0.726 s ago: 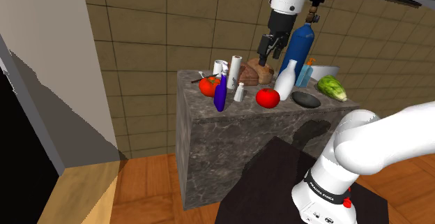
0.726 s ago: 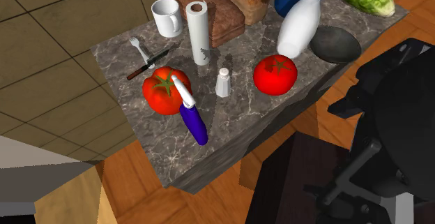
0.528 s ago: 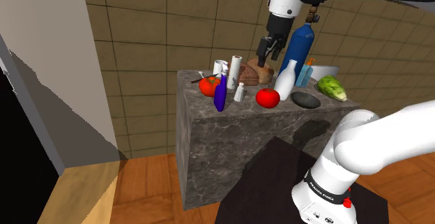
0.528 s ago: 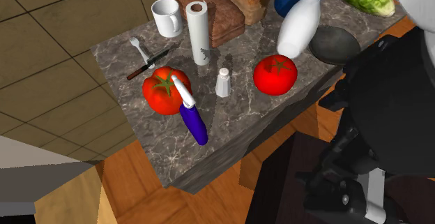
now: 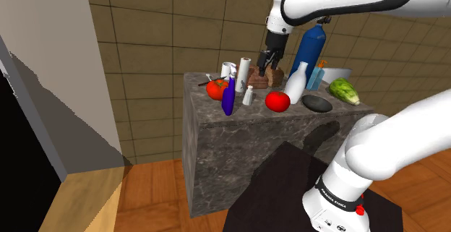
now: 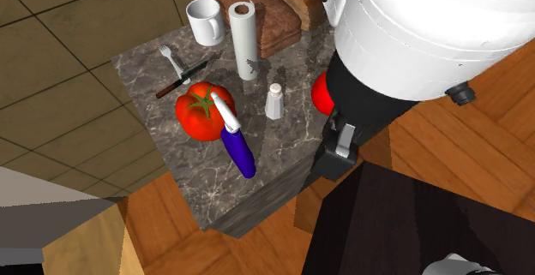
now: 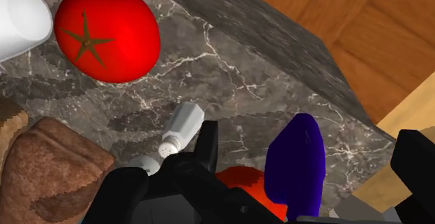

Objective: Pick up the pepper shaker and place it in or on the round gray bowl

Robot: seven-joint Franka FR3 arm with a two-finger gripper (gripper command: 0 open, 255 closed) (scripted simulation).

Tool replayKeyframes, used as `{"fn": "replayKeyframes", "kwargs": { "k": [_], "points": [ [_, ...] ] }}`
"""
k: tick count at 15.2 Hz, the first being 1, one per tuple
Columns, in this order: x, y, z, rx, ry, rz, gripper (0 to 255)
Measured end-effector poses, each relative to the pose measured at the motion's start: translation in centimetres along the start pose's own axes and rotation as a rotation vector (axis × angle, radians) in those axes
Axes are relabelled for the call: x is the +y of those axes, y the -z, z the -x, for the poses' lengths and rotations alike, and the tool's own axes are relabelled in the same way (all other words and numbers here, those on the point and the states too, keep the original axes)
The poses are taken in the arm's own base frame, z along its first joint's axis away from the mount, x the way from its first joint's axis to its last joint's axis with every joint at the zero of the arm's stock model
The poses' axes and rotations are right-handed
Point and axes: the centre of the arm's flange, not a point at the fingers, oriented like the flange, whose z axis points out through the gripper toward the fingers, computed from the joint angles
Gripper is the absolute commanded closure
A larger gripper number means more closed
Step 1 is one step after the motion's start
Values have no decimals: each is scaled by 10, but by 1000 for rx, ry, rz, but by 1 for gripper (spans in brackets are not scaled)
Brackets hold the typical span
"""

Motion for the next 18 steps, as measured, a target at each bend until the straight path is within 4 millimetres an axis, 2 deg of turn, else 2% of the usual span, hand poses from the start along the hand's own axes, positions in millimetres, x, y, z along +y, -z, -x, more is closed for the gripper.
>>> {"fn": "replayKeyframes", "kwargs": {
  "k": [18],
  "points": [
    [118,-164,-130,-22,79,-20,0]
  ]
}}
